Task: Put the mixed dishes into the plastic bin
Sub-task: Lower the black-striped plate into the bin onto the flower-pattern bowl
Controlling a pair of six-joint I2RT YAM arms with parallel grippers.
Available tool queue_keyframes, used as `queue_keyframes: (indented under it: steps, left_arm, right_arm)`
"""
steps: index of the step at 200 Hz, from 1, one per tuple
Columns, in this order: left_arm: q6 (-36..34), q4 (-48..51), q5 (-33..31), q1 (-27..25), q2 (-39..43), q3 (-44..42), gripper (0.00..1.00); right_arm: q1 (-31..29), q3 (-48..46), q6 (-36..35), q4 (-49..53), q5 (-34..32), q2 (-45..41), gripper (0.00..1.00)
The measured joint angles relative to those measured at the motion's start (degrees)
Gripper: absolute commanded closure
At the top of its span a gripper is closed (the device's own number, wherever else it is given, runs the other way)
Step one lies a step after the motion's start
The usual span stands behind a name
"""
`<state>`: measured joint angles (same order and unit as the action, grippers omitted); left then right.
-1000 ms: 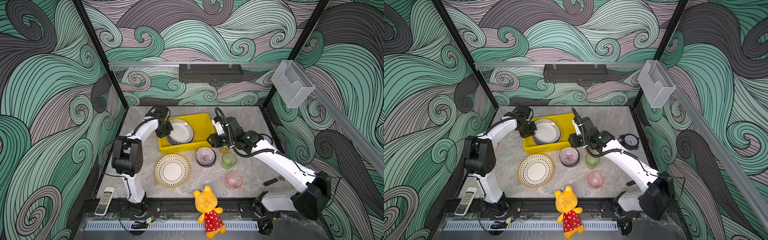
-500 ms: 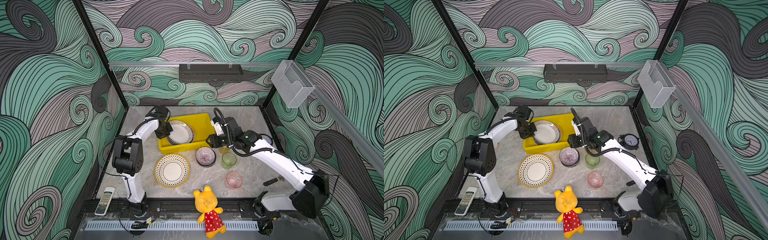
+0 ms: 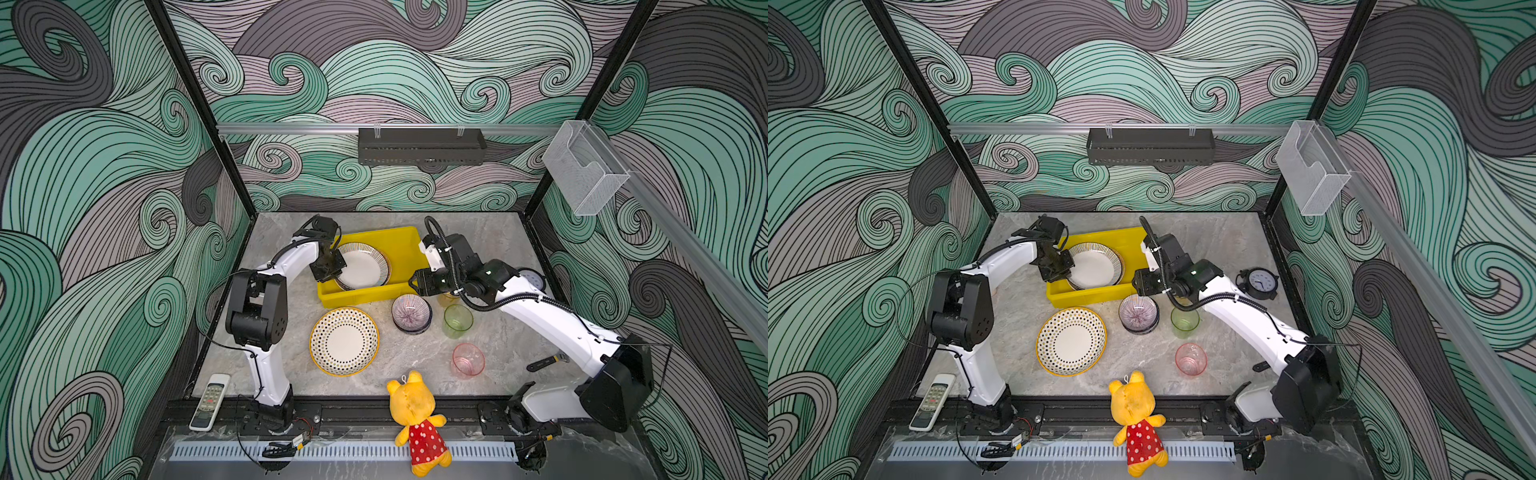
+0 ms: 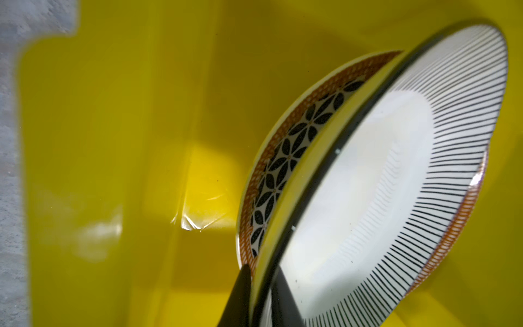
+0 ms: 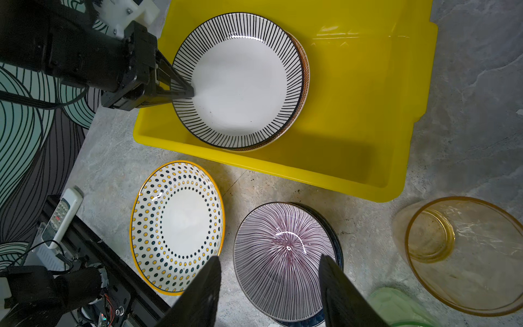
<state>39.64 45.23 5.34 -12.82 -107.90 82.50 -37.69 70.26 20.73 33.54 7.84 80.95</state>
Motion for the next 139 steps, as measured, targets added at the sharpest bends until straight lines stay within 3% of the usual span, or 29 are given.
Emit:
queue_keyframes:
  steps: [139]
  left_arm:
    - [0.00, -1.64, 0.46, 0.02, -0.02, -1.22, 0.86]
  right_arm:
    - [0.00, 0.00, 1.66, -0.35, 2.51, 1.49, 0.43]
